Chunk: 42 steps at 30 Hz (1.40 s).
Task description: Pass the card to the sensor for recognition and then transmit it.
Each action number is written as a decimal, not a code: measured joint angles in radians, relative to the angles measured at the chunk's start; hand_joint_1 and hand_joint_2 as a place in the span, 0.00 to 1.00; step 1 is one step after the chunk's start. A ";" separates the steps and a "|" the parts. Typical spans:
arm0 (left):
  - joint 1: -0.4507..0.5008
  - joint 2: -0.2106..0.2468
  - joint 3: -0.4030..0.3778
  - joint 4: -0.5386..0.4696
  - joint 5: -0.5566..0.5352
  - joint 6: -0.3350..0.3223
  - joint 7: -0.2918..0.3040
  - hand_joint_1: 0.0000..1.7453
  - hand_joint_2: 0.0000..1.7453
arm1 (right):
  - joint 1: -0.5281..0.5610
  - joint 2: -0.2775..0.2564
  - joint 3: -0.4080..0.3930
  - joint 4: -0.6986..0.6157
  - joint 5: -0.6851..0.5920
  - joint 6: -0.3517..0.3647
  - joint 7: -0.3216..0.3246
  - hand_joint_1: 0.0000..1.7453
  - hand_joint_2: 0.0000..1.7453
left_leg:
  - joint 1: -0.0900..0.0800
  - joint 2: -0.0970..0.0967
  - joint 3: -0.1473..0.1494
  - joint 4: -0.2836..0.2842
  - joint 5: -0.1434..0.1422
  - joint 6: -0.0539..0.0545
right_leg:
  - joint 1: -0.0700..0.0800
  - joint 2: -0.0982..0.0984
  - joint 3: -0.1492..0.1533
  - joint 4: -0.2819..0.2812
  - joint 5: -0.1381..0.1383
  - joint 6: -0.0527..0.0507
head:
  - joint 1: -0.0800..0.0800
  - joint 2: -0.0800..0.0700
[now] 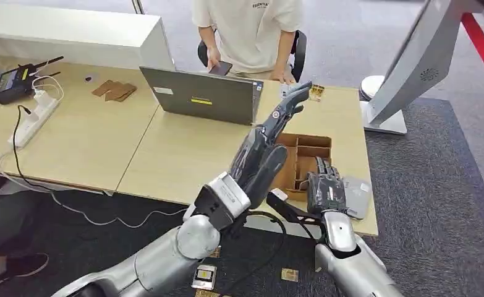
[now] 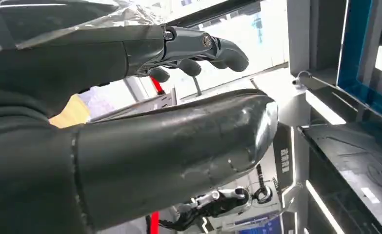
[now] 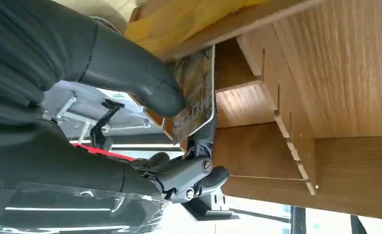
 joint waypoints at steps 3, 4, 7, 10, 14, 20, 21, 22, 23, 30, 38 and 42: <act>0.000 0.000 -0.001 0.004 0.001 0.000 0.000 0.00 0.00 | 0.000 -0.001 0.002 0.000 0.003 0.002 0.003 1.00 1.00 | 0.000 0.000 0.000 0.000 0.000 0.000 | 0.000 0.000 0.000 0.000 0.000 0.000 | 0.000 0.000; 0.000 0.000 -0.001 0.006 0.001 0.000 0.000 0.00 0.00 | 0.000 -0.001 0.002 0.000 0.003 0.003 0.006 1.00 1.00 | 0.000 0.000 0.000 0.000 0.000 0.000 | 0.000 0.000 0.000 0.000 0.000 0.000 | 0.000 0.000; 0.000 0.000 -0.002 0.012 0.003 0.000 -0.002 0.00 0.00 | 0.000 -0.001 0.004 0.000 0.003 0.003 0.008 1.00 1.00 | 0.000 0.000 0.000 0.000 0.000 0.000 | 0.000 0.000 0.000 0.000 0.000 0.000 | 0.000 0.000; 0.000 -0.001 -0.002 0.016 0.006 0.000 -0.005 0.00 0.00 | 0.000 -0.001 0.005 0.000 0.005 0.000 0.008 1.00 1.00 | 0.000 0.000 0.000 0.000 0.000 0.000 | 0.000 0.000 0.000 0.000 0.000 0.000 | 0.000 0.000; -0.002 -0.001 -0.005 0.022 0.016 0.001 -0.015 0.00 0.00 | 0.001 0.000 0.006 0.003 0.008 -0.030 0.009 1.00 1.00 | 0.000 0.000 0.000 0.000 0.000 0.000 | 0.000 0.000 0.000 0.000 0.000 0.000 | 0.000 0.000; -0.004 -0.010 -0.010 0.035 0.033 -0.003 -0.031 0.00 0.00 | -0.016 -0.005 0.006 -0.021 0.031 -0.128 0.049 1.00 1.00 | 0.000 0.000 0.000 0.000 0.000 0.000 | 0.000 0.000 0.000 0.000 0.000 0.000 | 0.000 0.000; -0.004 -0.012 -0.012 0.038 0.034 -0.005 -0.035 0.00 0.00 | -0.021 -0.010 0.005 -0.040 0.039 -0.124 0.058 1.00 1.00 | 0.000 0.000 0.000 0.000 0.000 0.000 | 0.000 0.000 0.000 0.000 0.000 0.000 | 0.000 0.000; -0.004 -0.013 -0.013 0.041 0.034 -0.008 -0.038 0.00 0.00 | -0.025 -0.014 0.003 -0.055 0.043 -0.117 0.063 1.00 1.00 | 0.000 0.000 0.000 0.000 0.000 0.000 | 0.000 0.000 0.000 0.000 0.000 0.000 | 0.000 0.000; -0.004 -0.016 -0.014 0.045 0.035 -0.011 -0.041 0.00 0.00 | -0.031 -0.021 0.000 -0.081 0.049 -0.102 0.069 1.00 1.00 | 0.000 0.000 0.000 0.000 0.000 0.000 | 0.000 0.000 0.000 0.000 0.000 0.000 | 0.000 0.000; -0.008 -0.028 -0.023 0.064 0.035 -0.015 -0.044 0.00 0.00 | -0.078 -0.060 -0.022 -0.224 0.072 -0.050 0.097 1.00 1.00 | 0.000 0.000 0.000 0.000 0.000 0.000 | 0.000 0.000 0.000 0.000 0.000 0.000 | 0.000 0.000; -0.009 -0.034 -0.030 0.071 0.035 -0.013 -0.044 0.00 0.00 | -0.089 -0.079 -0.034 -0.314 0.072 -0.023 0.098 1.00 1.00 | 0.000 0.000 0.000 0.000 0.000 0.000 | 0.000 0.000 0.000 0.000 0.000 0.000 | 0.000 0.000; -0.010 -0.034 -0.031 0.071 0.042 -0.015 -0.044 0.00 0.00 | -0.095 -0.083 -0.040 -0.340 0.080 -0.012 0.098 1.00 1.00 | 0.000 0.000 0.000 0.000 0.000 0.000 | 0.000 0.000 0.000 0.000 0.000 0.000 | 0.000 0.000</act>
